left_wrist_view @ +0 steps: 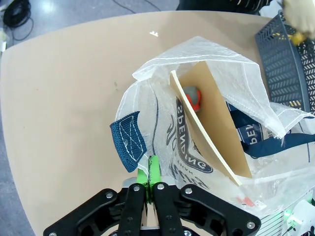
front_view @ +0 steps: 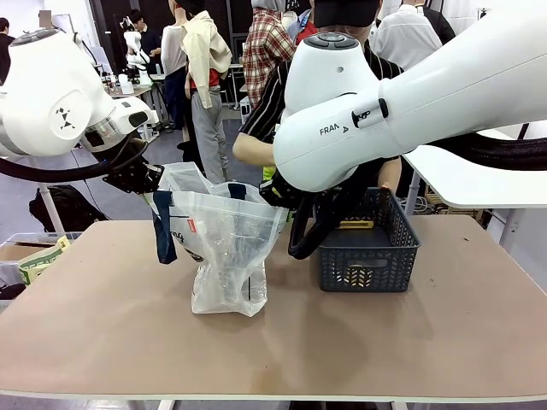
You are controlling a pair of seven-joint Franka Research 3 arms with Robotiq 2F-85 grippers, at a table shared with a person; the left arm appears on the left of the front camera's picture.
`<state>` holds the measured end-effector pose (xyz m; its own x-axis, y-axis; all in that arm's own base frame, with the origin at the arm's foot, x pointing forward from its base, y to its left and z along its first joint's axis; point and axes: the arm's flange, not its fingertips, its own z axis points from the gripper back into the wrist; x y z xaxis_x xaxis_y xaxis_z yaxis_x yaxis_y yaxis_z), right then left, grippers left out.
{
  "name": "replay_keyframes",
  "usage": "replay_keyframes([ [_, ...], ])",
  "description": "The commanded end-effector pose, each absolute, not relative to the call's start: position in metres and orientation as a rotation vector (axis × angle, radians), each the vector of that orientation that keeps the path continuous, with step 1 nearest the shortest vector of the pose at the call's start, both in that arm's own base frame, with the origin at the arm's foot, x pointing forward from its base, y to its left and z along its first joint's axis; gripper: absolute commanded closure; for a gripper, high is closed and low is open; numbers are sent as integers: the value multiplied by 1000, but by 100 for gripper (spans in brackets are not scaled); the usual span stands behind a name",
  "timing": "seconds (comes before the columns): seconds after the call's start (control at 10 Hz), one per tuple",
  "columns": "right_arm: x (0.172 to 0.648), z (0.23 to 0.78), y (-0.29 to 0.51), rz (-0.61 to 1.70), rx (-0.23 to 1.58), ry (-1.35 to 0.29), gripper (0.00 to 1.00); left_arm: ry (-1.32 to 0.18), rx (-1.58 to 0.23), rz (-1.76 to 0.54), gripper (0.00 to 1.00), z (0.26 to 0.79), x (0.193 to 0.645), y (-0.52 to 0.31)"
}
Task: Transfer purchased items from the store into the shopping bag.
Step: Move the Reusable shopping bag to the right side of the table.
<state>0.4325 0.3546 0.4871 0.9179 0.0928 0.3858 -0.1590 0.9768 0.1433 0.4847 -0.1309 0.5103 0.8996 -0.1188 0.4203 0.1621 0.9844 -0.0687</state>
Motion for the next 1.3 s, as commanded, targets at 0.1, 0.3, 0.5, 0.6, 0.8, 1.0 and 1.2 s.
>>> replay_keyframes([
  [0.1,432,486,353,128,173,-388,100,-436,-104,-137,100,511,485,-127],
  [0.3,432,486,353,128,173,-388,100,-436,-104,-137,100,511,485,-127],
  [0.5,432,486,353,128,173,-388,100,-436,-104,-137,100,511,485,-127],
  [0.6,432,486,353,128,173,-388,100,-436,-104,-137,100,511,485,-127],
  [0.8,432,486,353,128,173,-388,100,-436,-104,-137,100,511,485,-127],
  [1.0,432,486,353,128,173,-388,100,-436,-104,-137,100,511,485,-127],
  [1.2,432,486,353,128,173,-388,100,-436,-104,-137,100,511,485,-127],
])
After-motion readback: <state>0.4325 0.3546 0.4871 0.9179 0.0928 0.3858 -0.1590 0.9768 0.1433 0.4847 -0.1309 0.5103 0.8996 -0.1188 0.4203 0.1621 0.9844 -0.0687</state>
